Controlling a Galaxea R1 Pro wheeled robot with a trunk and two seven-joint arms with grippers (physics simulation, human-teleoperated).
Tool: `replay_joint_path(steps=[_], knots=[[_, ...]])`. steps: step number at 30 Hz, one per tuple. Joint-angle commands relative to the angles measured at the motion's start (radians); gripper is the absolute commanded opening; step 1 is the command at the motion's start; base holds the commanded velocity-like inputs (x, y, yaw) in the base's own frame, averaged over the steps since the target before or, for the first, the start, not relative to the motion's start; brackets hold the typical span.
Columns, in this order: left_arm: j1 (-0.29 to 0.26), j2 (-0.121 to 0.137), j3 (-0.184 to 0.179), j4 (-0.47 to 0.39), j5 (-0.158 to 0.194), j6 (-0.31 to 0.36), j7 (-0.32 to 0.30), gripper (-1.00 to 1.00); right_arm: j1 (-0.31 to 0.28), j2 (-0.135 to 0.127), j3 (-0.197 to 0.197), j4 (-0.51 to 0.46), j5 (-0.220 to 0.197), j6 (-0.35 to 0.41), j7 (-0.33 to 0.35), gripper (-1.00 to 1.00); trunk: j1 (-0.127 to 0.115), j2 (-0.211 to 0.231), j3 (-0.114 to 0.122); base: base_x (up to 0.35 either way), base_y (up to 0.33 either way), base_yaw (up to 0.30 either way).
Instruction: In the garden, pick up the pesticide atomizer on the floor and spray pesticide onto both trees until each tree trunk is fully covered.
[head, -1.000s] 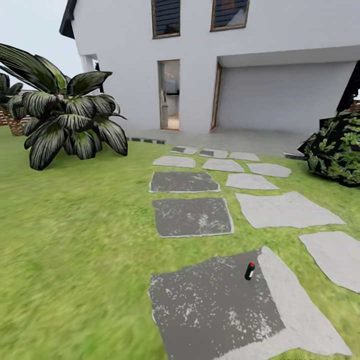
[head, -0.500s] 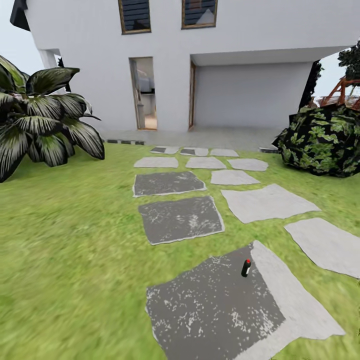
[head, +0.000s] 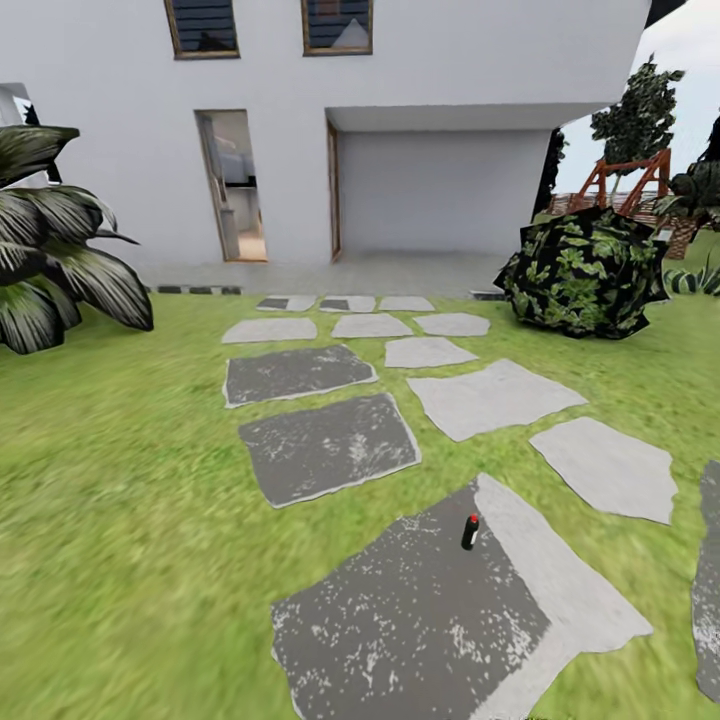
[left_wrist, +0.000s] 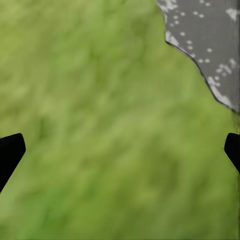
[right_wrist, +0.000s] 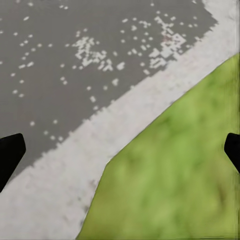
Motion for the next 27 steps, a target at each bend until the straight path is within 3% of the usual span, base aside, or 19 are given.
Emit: replay_joint_path(steps=[1, 17, 27], knots=[[0.0, 0.0, 0.0, 0.0, 0.006, -0.003, 0.0, 1.0, -0.001, 0.0, 0.001, 0.001, -0.006, -0.004, 0.0, 1.0, 0.0, 0.0, -0.001, 0.063, 0.029, -0.3], [0.0, 0.0, 0.0, 0.0, 0.006, -0.003, 0.0, 1.0, -0.001, 0.0, 0.001, 0.001, -0.006, -0.004, 0.0, 1.0, 0.0, 0.0, -0.001, 0.016, 0.004, -0.3], [0.0, 0.0, 0.0, 0.0, 0.006, -0.003, 0.0, 1.0, -0.001, 0.0, 0.001, 0.001, -0.006, -0.004, 0.001, 1.0, 0.0, 0.0, -0.001, 0.215, 0.081, -0.3]])
